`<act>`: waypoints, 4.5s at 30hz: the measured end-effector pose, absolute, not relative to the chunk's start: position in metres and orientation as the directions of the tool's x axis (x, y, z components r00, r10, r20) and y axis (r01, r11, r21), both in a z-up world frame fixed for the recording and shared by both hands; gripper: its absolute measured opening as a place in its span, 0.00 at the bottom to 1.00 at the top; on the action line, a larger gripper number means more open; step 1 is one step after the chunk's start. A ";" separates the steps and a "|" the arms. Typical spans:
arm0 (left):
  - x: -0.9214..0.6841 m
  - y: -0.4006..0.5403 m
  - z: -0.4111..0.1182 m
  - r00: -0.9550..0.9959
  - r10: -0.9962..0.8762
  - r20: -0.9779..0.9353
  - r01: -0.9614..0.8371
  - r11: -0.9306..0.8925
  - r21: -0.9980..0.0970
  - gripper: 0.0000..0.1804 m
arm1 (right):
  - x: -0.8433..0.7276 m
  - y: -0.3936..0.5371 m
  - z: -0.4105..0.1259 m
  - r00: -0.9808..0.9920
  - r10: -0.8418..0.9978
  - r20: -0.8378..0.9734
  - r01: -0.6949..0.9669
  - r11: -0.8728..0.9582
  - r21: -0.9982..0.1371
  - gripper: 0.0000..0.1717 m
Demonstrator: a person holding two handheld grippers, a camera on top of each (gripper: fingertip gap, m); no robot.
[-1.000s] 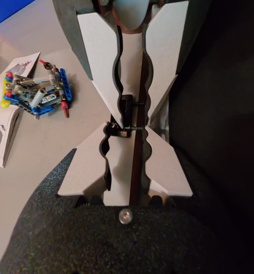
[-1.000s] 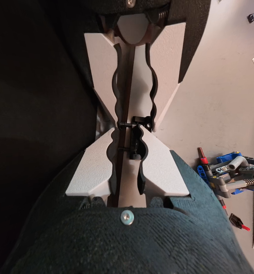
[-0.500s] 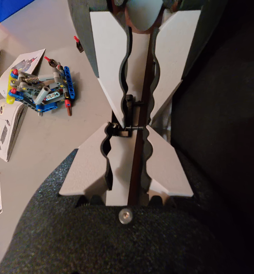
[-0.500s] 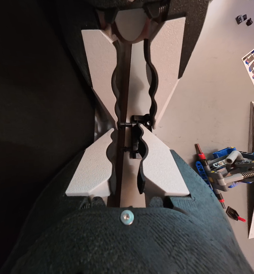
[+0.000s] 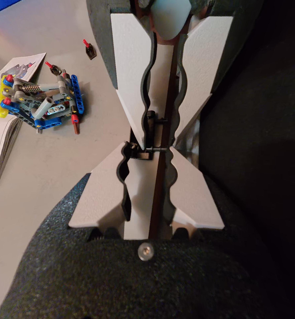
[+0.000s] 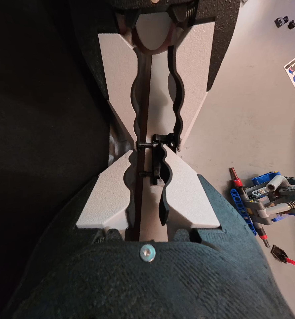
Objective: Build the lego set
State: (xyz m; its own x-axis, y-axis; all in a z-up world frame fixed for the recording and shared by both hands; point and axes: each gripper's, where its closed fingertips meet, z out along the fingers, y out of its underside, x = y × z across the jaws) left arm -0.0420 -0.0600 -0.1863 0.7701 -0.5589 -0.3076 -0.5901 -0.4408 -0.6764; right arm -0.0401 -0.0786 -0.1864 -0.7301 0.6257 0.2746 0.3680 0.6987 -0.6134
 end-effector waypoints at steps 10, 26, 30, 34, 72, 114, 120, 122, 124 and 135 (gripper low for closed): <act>-0.041 -0.064 -0.187 0.751 -0.601 -0.274 -0.602 -0.452 -0.658 0.22 | -0.039 -0.081 -0.186 -0.750 0.604 0.270 0.346 0.705 -0.619 0.14; -0.035 -0.070 -0.186 0.775 -0.612 -0.156 -0.496 -0.437 -0.750 0.23 | -0.032 -0.072 -0.182 -0.713 0.667 0.215 0.399 0.638 -0.658 0.09; -0.038 -0.071 -0.187 0.800 -0.584 -0.138 -0.462 -0.455 -0.761 0.25 | -0.034 -0.070 -0.183 -0.707 0.661 0.250 0.395 0.663 -0.636 0.05; -0.044 -0.077 -0.177 0.845 -0.523 -0.113 -0.395 -0.467 -0.791 0.26 | -0.034 -0.070 -0.183 -0.699 0.646 0.306 0.367 0.691 -0.623 0.04; -0.048 -0.072 -0.183 0.849 -0.461 -0.259 -0.453 -0.383 -0.805 0.22 | -0.040 -0.078 -0.182 -0.686 0.673 0.277 0.347 0.637 -0.688 0.15; -0.045 -0.067 -0.184 0.802 -0.506 -0.317 -0.538 -0.383 -0.751 0.22 | -0.041 -0.060 -0.176 -0.583 0.676 0.450 0.384 0.718 -0.581 0.21; -0.045 -0.067 -0.184 0.807 -0.502 -0.310 -0.530 -0.385 -0.756 0.22 | -0.037 -0.065 -0.182 -0.615 0.649 0.447 0.383 0.742 -0.550 0.18; -0.045 -0.067 -0.184 0.808 -0.504 -0.307 -0.528 -0.387 -0.756 0.22 | -0.037 -0.075 -0.186 -0.630 0.643 0.435 0.354 0.737 -0.576 0.18; -0.045 -0.067 -0.184 0.809 -0.499 -0.312 -0.531 -0.389 -0.753 0.22 | -0.038 -0.076 -0.186 -0.624 0.650 0.434 0.359 0.732 -0.579 0.18; -0.045 -0.067 -0.184 0.823 -0.488 -0.290 -0.506 -0.400 -0.764 0.23 | -0.042 -0.072 -0.185 -0.597 0.689 0.411 0.379 0.694 -0.612 0.12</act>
State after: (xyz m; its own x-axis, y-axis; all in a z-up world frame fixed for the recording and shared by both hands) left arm -0.0450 -0.0665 -0.1845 0.8234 -0.4879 -0.2898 -0.5059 -0.3997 -0.7644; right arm -0.0416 -0.0724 -0.1855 -0.5965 0.6892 0.4113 0.3793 0.6937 -0.6123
